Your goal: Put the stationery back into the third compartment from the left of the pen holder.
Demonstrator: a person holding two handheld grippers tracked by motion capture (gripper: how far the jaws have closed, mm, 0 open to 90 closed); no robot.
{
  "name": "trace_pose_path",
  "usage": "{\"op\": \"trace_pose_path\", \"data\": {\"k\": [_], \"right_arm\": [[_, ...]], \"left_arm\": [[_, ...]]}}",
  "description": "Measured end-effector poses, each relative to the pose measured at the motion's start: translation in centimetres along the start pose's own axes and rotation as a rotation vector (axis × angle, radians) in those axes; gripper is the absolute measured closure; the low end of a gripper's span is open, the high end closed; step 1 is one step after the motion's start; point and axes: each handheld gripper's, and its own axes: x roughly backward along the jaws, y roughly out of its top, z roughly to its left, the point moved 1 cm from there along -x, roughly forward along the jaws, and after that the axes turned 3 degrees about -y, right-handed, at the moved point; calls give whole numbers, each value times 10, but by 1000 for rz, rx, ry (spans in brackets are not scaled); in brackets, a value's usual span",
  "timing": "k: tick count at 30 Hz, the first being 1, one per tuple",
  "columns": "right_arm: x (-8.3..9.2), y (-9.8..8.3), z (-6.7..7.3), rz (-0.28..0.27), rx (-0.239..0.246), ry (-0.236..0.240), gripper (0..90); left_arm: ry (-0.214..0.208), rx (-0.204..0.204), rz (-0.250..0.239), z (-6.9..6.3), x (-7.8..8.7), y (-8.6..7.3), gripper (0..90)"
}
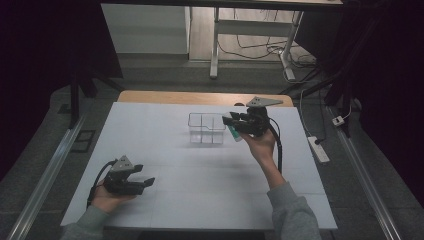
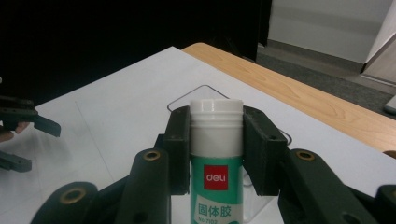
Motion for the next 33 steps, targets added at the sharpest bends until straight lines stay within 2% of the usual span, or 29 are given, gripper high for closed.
{"op": "trace_pose_path", "data": {"k": [21,33], "right_arm": [[-26,26,-3,-17,14,-38,642],[-43,34,-8,-20,-2,-45,642]], "left_arm": [[-1,1,-1,1,0,0,284],[-2,-1,2,1,0,0,285]]}}
